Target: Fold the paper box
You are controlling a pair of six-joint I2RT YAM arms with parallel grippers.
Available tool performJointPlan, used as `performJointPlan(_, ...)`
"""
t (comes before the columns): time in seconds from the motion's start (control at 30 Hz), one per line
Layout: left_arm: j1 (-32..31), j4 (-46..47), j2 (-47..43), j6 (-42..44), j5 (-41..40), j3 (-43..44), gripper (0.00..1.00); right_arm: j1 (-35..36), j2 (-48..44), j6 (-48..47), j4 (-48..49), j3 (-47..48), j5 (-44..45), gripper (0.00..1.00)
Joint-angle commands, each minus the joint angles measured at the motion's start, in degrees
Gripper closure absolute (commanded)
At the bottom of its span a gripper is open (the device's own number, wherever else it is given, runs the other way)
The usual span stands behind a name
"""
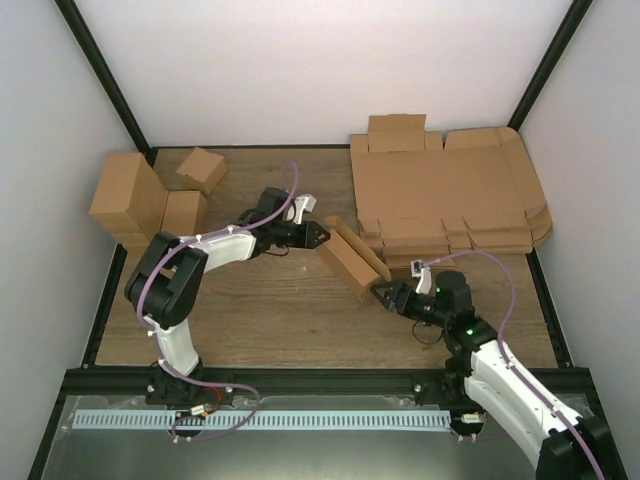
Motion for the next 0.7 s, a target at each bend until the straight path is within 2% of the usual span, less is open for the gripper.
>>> performJointPlan(0.0, 0.1, -1.5, 1.5, 1.6, -0.7, 0.5, 0.66, 0.6, 2.3, 3.6, 6.2, 0.1, 4.1, 0.34)
performJointPlan(0.27, 0.0, -2.2, 1.1, 2.2, -0.7, 0.4, 0.66, 0.8, 10.6, 3.4, 11.1, 2.8, 4.5, 0.43)
performJointPlan(0.47, -0.1, -3.0, 1.1, 2.7, -0.7, 0.7, 0.66, 0.8, 10.9, 4.3, 14.0, 2.0, 3.6, 0.49)
performJointPlan(0.67, -0.1, -3.5, 1.0, 2.8, -0.6, 1.3, 0.66, 0.8, 9.8, 4.9, 14.8, 1.7, 4.8, 0.49)
